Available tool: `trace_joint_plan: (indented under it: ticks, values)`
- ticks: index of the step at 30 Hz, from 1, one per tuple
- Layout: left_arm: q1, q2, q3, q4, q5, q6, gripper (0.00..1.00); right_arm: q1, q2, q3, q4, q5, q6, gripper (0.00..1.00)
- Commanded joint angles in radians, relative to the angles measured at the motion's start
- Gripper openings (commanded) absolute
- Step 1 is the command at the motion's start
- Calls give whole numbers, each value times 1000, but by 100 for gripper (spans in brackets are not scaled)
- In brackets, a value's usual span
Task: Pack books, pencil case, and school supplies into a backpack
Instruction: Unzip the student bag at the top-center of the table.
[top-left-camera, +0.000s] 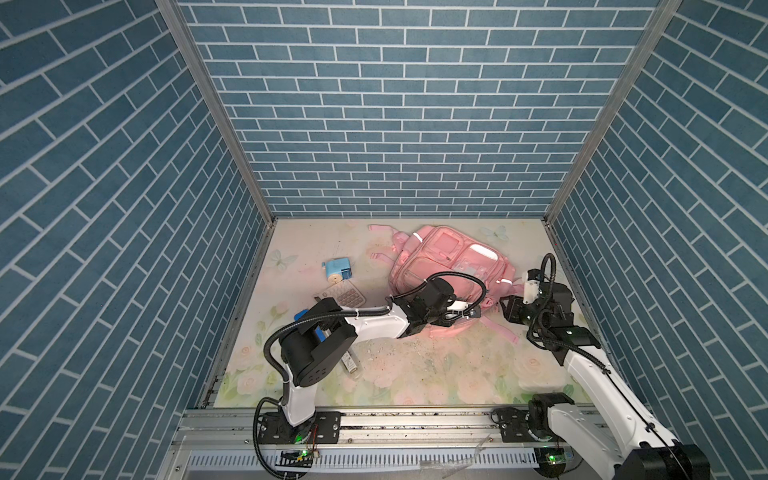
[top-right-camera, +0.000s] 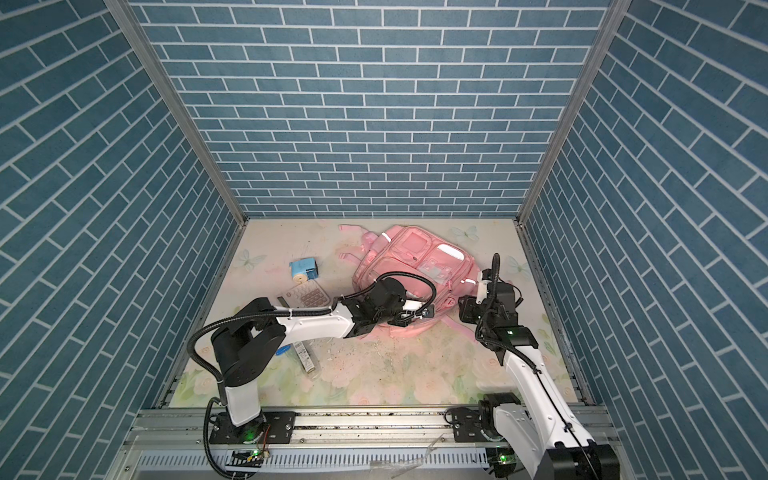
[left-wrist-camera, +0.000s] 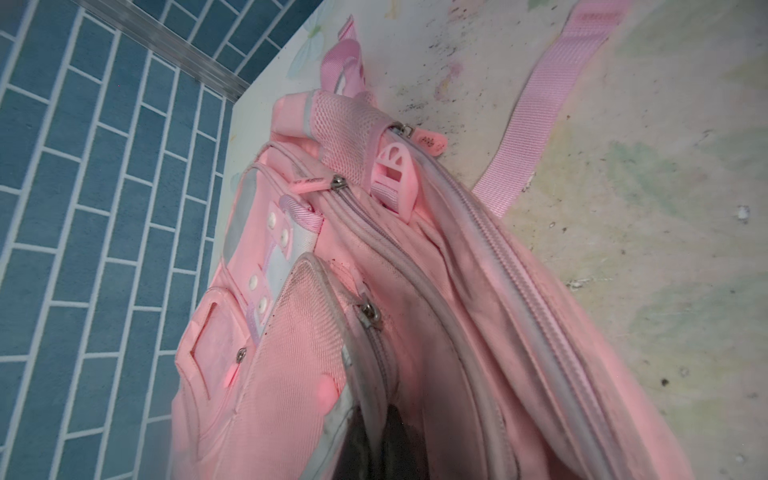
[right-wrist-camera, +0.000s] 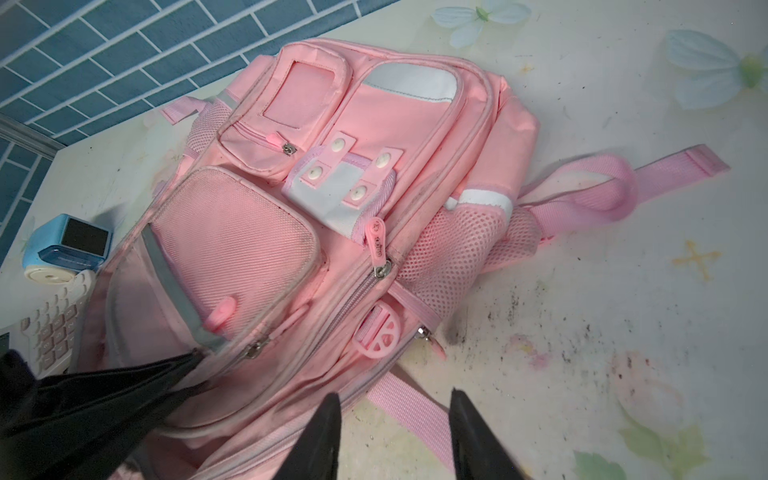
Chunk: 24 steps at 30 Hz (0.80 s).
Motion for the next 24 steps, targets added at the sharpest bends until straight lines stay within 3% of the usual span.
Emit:
trace_joint_plan:
  ticks: [1,10,18,24]
  values:
    - [10,-89,-13,88,5,3,0,-3,31,65,29,8,-25,44]
    - [13,-168,-76,135,31,2,0,-1,193,165,87,-38,40,45]
    - [21,-218,-103,155,65,32,0,-1,328,260,86,-144,-133,45]
    - [21,-227,-94,143,65,50,0,19,404,309,58,-126,-121,45]
